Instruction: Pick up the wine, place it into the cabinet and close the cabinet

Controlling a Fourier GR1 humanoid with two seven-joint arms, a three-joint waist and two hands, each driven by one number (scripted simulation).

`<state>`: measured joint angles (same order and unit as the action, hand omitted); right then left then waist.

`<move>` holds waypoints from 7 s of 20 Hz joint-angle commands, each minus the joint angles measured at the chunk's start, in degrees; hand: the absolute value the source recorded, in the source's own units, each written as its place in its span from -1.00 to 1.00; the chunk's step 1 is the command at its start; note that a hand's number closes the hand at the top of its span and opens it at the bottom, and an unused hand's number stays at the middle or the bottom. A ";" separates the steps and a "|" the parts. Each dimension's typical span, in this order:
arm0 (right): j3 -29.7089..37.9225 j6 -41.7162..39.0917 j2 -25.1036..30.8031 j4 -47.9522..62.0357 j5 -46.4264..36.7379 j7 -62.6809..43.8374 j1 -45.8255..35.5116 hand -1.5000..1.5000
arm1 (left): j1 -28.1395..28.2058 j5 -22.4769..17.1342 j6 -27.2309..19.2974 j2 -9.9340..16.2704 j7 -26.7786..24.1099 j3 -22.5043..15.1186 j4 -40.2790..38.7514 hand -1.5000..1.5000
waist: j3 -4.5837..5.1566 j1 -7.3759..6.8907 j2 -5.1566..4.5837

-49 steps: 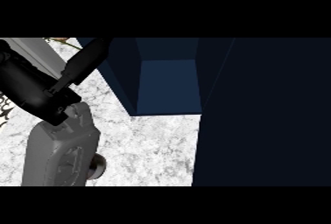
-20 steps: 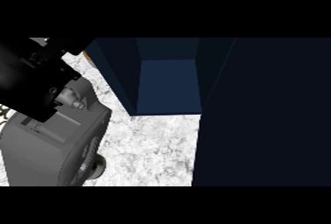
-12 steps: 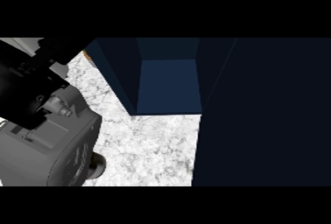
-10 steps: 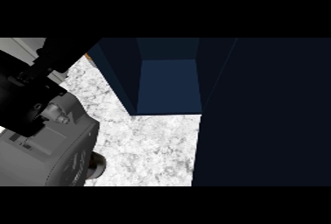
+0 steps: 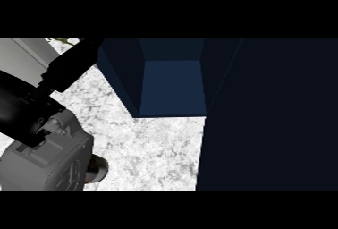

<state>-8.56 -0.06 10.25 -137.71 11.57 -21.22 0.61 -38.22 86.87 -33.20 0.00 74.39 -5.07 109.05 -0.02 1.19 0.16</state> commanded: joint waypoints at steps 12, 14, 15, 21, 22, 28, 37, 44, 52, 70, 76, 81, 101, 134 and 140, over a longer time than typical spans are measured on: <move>6.88 -5.57 1.16 -2.40 6.82 2.35 3.64 -1.00 | 23.85 0.64 -19.07 0.00 8.02 -0.41 0.89 -1.00 | 0.04 -0.72 -0.09; 6.53 -5.12 0.66 -3.70 6.17 1.40 4.50 -1.00 | 27.33 1.01 -20.06 0.00 8.82 -2.00 2.56 -1.00 | 0.05 -0.75 0.03; 7.61 -5.84 1.54 -5.24 8.57 -0.25 4.66 -1.00 | 26.52 0.27 -20.83 0.00 7.60 -0.39 0.08 -1.00 | 0.05 -0.39 -0.05; 5.50 -7.46 -0.49 -5.94 6.29 1.81 8.84 -1.00 | 37.53 -2.61 -26.86 0.00 4.95 -3.03 4.13 -1.00 | 0.08 -0.82 0.14; 6.93 -8.53 -0.11 -3.26 7.29 3.28 7.73 -1.00 | 37.49 -0.75 -29.65 0.00 5.85 -3.57 1.27 -1.00 | 0.04 -0.78 -0.04; 9.06 -11.79 0.39 -4.39 10.43 4.52 10.87 -1.00 | 45.33 -6.49 -39.25 0.00 1.41 -4.33 -2.48 -1.00 | 0.06 -0.36 -0.02; 6.69 -11.07 -1.47 -6.05 8.42 2.07 10.79 -1.00 | 54.96 -6.35 -47.24 0.00 0.51 -9.41 -1.93 -1.00 | 0.02 -1.18 0.08; 8.02 -9.95 -1.75 -4.49 8.45 0.44 7.81 -1.00 | 56.47 -10.09 -52.40 0.00 -0.93 -9.80 -6.51 -1.00 | 0.12 -1.50 0.06; 11.85 -13.08 -0.63 -6.08 12.51 1.19 10.82 -1.00 | 59.14 -13.52 -52.62 0.00 -5.32 -13.36 -7.42 -1.00 | 0.12 -1.27 0.22; 6.55 -12.22 -4.04 -5.56 6.75 1.53 10.39 -1.00 | 50.99 -25.25 -52.72 1.60 -10.70 -11.43 -15.28 -1.00 | 0.39 -1.56 0.38; 9.56 -14.07 -2.60 -3.25 8.84 3.10 10.50 -1.00 | 49.97 -30.08 -52.73 2.27 -11.73 -11.60 -15.28 -1.00 | 0.40 -1.40 0.48; 8.21 -12.42 -3.54 -2.37 7.52 2.33 8.34 -1.00 | 48.14 -31.66 -52.73 0.12 -13.37 -12.64 -11.04 1.00 | 0.58 -1.98 0.75; 4.85 -15.81 -3.82 1.97 7.05 4.75 6.76 -1.00 | 33.97 -42.13 -52.70 20.31 -16.20 -47.40 -4.14 1.00 | 1.08 5.14 0.19; 8.35 -13.89 -3.40 -0.93 8.77 2.38 6.92 -1.00 | 15.40 -56.20 -52.71 30.22 -24.83 -60.48 13.75 1.00 | 0.52 2.10 -0.97; 8.83 -14.27 -3.62 1.35 7.40 4.00 6.02 -1.00 | 9.81 -60.85 -52.71 24.66 -25.60 -58.68 7.10 1.00 | 0.46 2.47 -1.29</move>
<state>-0.60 -14.04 6.19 -135.65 18.14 -17.02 6.21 -25.97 28.05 -85.25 27.74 50.07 -63.52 119.20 0.50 3.69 -1.05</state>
